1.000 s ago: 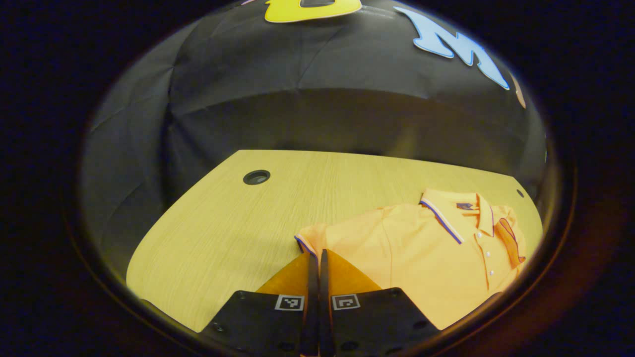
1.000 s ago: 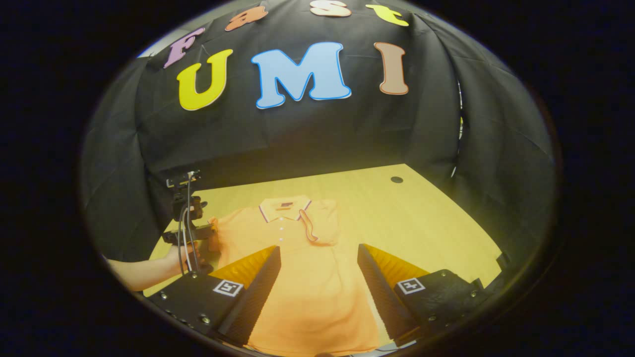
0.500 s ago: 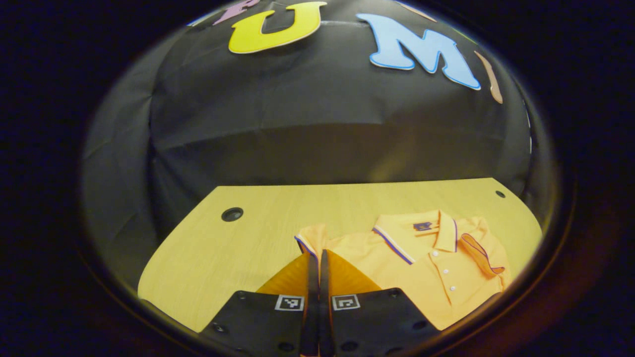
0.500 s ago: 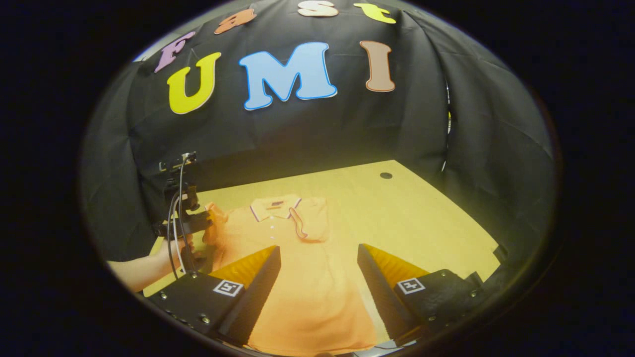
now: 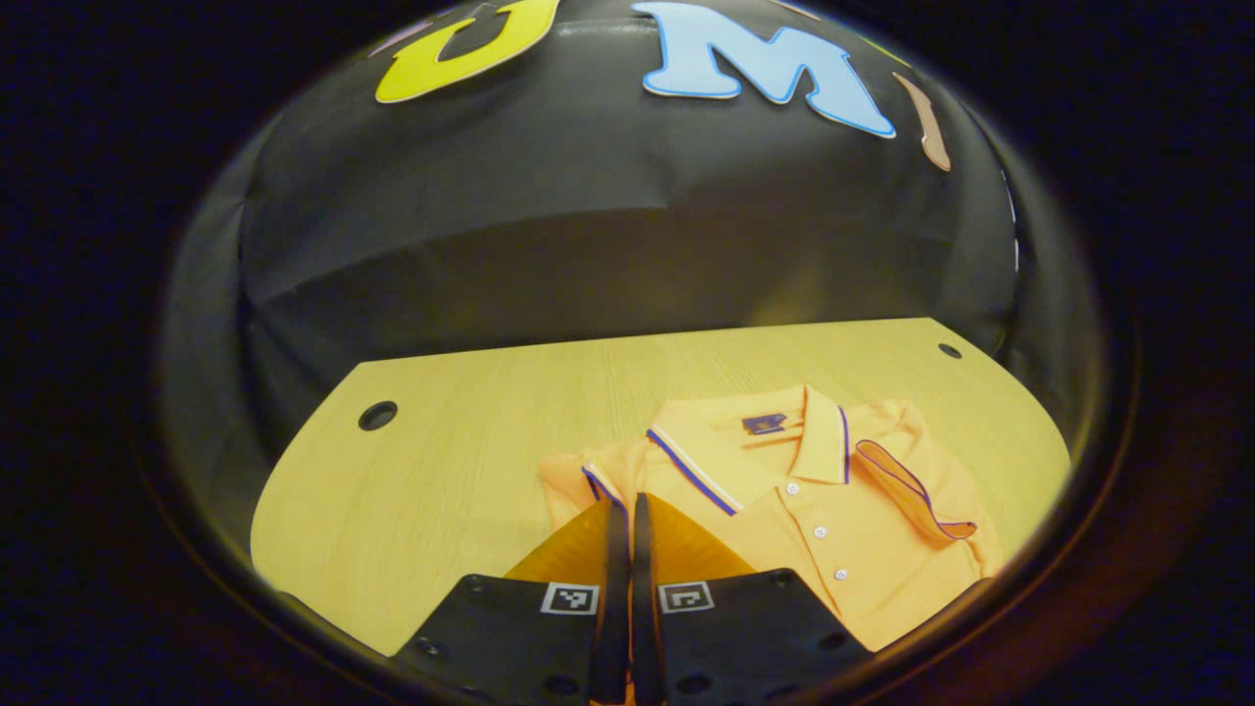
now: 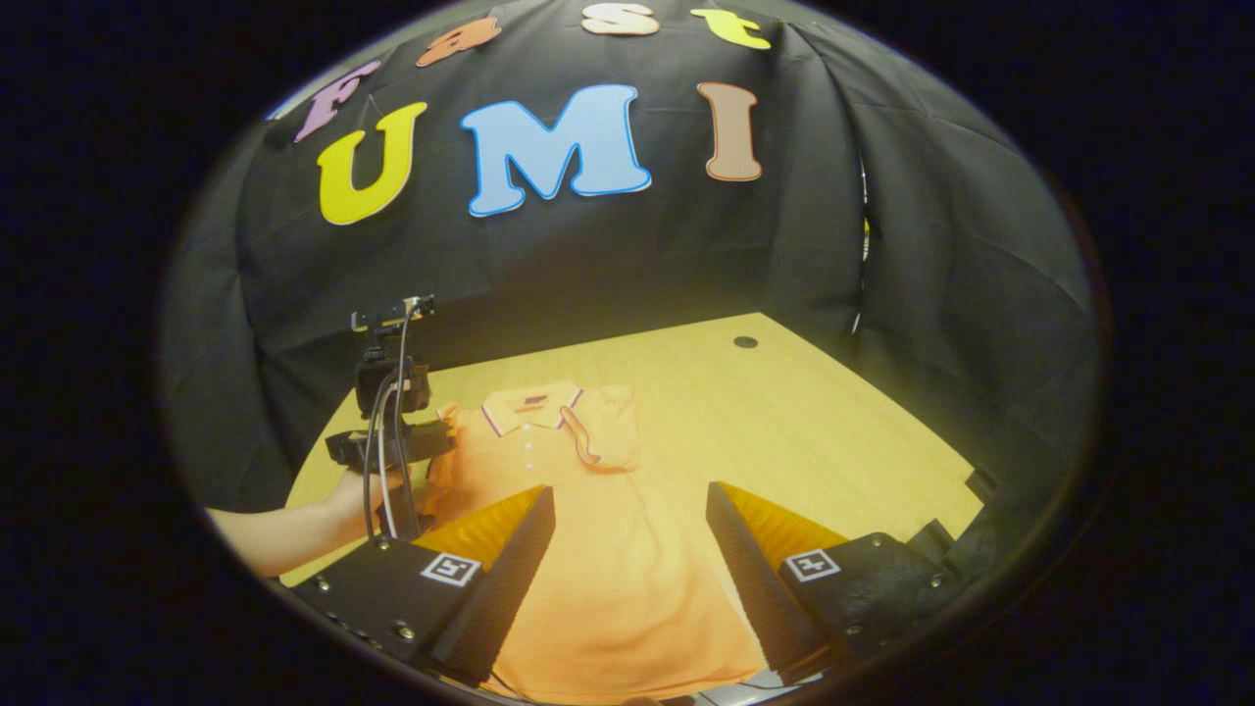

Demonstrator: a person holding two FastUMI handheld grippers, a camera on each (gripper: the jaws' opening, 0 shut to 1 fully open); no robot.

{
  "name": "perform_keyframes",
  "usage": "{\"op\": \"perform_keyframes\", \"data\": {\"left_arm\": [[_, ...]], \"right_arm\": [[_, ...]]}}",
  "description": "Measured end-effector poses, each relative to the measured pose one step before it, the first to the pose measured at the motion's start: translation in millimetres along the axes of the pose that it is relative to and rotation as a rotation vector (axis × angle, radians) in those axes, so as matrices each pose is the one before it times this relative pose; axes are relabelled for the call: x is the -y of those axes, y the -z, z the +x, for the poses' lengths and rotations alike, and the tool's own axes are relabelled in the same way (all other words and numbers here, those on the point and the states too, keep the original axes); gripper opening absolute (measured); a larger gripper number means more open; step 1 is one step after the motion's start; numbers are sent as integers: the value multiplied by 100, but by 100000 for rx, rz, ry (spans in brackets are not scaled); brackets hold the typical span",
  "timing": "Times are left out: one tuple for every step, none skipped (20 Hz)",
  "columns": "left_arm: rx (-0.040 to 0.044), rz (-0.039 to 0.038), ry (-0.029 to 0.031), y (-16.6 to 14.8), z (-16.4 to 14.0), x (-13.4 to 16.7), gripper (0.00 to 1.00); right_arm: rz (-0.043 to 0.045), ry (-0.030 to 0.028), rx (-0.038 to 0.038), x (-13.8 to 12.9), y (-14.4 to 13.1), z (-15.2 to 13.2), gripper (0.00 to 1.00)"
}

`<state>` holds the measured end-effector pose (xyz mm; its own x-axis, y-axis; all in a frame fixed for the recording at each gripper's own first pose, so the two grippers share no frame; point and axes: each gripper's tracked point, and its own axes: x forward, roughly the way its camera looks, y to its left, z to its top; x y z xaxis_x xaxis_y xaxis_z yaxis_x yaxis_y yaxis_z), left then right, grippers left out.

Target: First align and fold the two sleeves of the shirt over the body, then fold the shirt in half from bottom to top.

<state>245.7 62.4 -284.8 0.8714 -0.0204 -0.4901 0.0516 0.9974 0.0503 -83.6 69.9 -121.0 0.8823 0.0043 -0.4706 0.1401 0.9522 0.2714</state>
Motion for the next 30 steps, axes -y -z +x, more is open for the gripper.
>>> {"op": "perform_keyframes", "data": {"left_arm": [[23,-48,443,117,-128,172,11],[-251,-389,849,-36,-51,69,12],[-230,-669,18,-18,-238,50,20],[-169,-1301,269,-84,-311,104,22],[-87,-1202,91,156,-396,68,23],[-349,-765,174,164,-453,120,24],[-136,-444,137,44,-576,89,40],[669,-73,-77,-110,-695,-47,57],[665,-735,847,17,-734,333,71],[323,-645,727,71,-911,299,72],[666,-762,949,-8,-970,269,75],[551,-350,342,2,-961,166,80],[473,107,-325,115,-767,54,87],[488,203,-793,94,-907,-12,90],[361,-310,-679,190,-1033,-112,92],[-36,-633,-491,217,-1021,-31,94],[203,-840,-480,233,-1169,-50,94],[468,-334,-526,302,-1235,-38,94],[405,228,-646,372,-1142,-108,94],[73,646,-595,419,-1205,-117,96],[227,756,-602,587,-1151,124,94],[6,635,-417,612,-1218,74,94],[-480,282,-90,771,-1102,140,96],[-770,-87,61,855,-1157,231,94],[-630,-212,144,984,-1196,149,95],[-513,122,20,912,-1179,60,95],[-346,357,-371,909,-1137,79,95],[-351,419,-133,811,-1043,16,95],[-492,146,-212,822,-1196,-30,95],[-618,-446,105,855,-1003,-65,95]], "right_arm": [[-573,-67,286,203,-20,-143,97],[-599,-224,523,218,-152,-26,97],[-563,-689,319,69,-54,22,97],[-574,-535,144,167,-53,1,97],[-442,-845,-121,202,99,100,97],[-379,-938,190,179,-53,56,97],[-506,-727,213,213,11,-25,97],[-558,-754,119,193,80,93,97],[-578,-866,58,124,207,162,97],[-507,-1030,18,193,133,-38,97],[-602,-1352,-81,115,376,77,97],[-761,-1607,-176,91,319,38,97],[-770,-1658,-133,71,357,29,97],[-873,-1302,-2,233,253,-107,97],[-1048,-984,109,235,358,-158,97],[-983,-698,0,310,315,-205,97],[-783,-799,-335,197,462,-139,97],[-559,-764,-481,185,521,-174,97],[-600,-474,-701,244,625,-283,97],[-496,-323,-1022,255,678,-242,97],[-121,-321,-1005,194,833,-123,97],[63,-545,-1105,97,750,-104,97],[-11,-550,-1272,118,916,-413,97],[-336,-227,-1397,164,842,-377,97],[-314,-301,-1405,62,933,-74,97],[-234,-312,-1275,124,791,-322,97],[-120,-225,-1165,74,900,-46,97],[-130,-210,-1222,104,771,-200,97],[-193,21,-884,208,790,-206,97],[-202,83,-1262,211,790,-188,97]]}}
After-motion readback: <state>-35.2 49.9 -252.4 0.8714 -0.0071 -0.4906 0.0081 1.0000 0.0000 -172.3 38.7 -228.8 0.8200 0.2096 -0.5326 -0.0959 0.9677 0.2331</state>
